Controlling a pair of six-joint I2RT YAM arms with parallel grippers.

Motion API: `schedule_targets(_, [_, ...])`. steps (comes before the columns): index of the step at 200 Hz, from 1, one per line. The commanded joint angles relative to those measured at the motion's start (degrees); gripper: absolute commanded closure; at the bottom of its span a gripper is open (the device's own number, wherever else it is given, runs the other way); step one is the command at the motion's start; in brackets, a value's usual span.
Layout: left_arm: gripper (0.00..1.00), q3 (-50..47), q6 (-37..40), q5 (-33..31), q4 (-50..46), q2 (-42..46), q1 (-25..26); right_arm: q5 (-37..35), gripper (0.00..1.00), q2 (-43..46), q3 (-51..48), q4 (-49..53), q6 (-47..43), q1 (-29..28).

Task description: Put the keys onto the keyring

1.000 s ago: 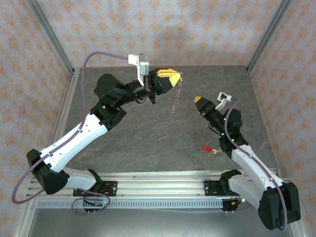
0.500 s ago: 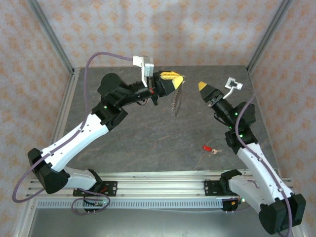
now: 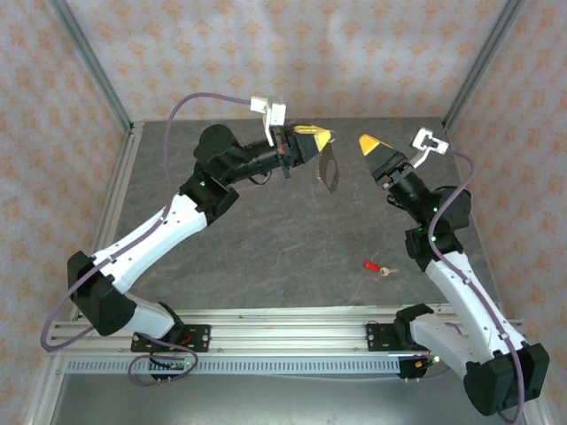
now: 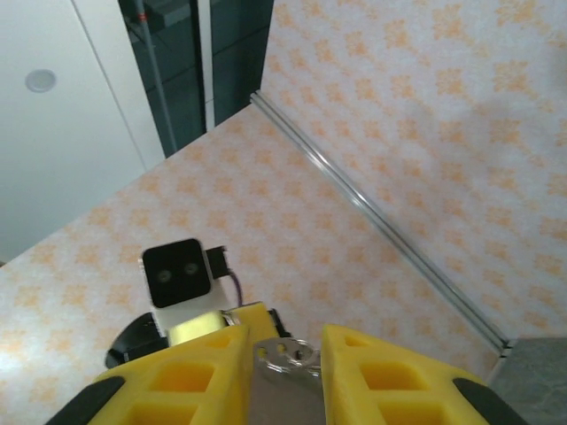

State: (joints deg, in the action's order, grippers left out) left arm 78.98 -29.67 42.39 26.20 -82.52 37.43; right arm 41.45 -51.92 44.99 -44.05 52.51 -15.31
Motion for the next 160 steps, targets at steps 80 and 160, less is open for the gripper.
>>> schedule_targets(80, [1.0,-0.23,-9.53,-1.79,10.98,-2.49,-0.43,1.43,0.72,-4.46,3.23,-10.27,2.48,-4.94])
schedule_targets(160, [1.0,-0.49,-10.31,-1.62,11.33,-2.69,-0.34,0.88,0.68,-5.64,4.67,-10.26,1.81,-6.61])
